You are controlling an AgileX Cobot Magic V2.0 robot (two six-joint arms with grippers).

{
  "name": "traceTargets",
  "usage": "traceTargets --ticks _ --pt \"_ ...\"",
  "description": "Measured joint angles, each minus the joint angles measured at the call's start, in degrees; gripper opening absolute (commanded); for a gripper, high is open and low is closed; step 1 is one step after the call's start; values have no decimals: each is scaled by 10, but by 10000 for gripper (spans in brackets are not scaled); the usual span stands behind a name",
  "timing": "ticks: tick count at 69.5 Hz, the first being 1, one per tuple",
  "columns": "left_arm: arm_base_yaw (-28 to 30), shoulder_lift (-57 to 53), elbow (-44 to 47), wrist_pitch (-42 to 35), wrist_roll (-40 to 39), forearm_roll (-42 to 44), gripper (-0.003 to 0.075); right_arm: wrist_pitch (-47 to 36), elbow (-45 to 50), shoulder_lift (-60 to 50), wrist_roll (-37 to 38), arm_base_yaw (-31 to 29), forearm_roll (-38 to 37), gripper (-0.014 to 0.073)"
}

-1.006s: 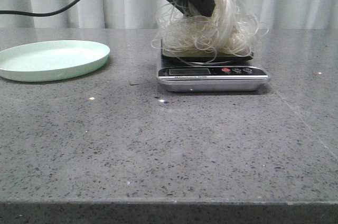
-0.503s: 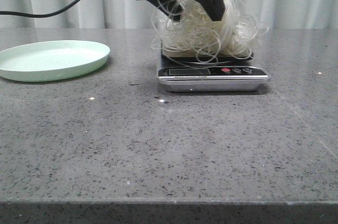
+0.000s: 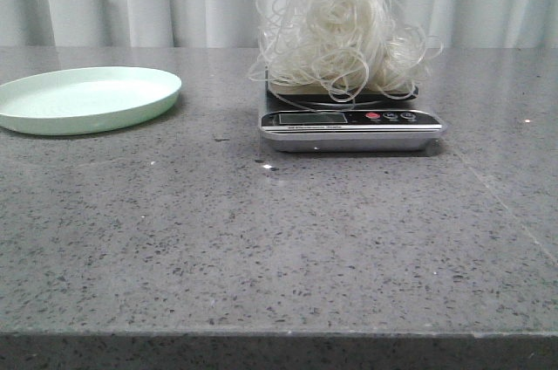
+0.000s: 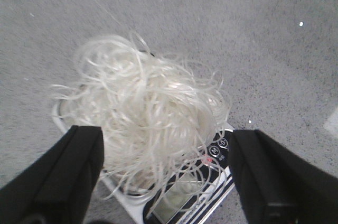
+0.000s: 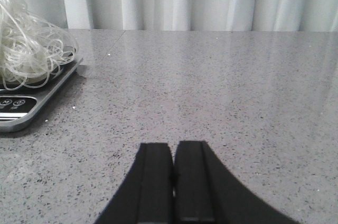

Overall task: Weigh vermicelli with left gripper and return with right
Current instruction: 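Withdraw the left gripper and move the right gripper above the scale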

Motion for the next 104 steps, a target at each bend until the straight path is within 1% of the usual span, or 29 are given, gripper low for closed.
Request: traceTargets --ticks 8,14,30,36,43,49,52,63,69,79,86,96,104 --pt "27 -41 2 19 0 4 469 -1 0 0 0 0 0 151" --pt "60 -82 21 22 0 6 435 -1 0 0 0 0 0 151" --pt "160 -228 151 -1 0 8 372 -9 0 0 0 0 18 151" --pt "197 -287 206 -17 0 16 322 -10 0 0 0 0 30 151" --pt "236 -362 274 -37 0 41 233 -14 0 0 0 0 42 151" --pt "257 -425 320 -46 0 70 155 -18 0 0 0 0 45 151" --pt "265 -458 345 -50 0 84 130 -22 0 0 0 0 45 151" --pt "279 -559 438 -75 0 119 137 -40 0 0 0 0 46 151" --pt "279 -599 485 -93 0 124 137 -47 0 0 0 0 46 151" --pt "279 -643 543 -117 0 125 137 -66 0 0 0 0 51 151" --pt "279 -656 561 -124 0 125 137 -65 -11 0 0 0 61 151" --pt "279 -660 565 -128 0 123 136 -47 -74 5 0 0 64 151" --pt "279 -660 565 -131 0 123 136 -23 -154 56 0 0 64 151"
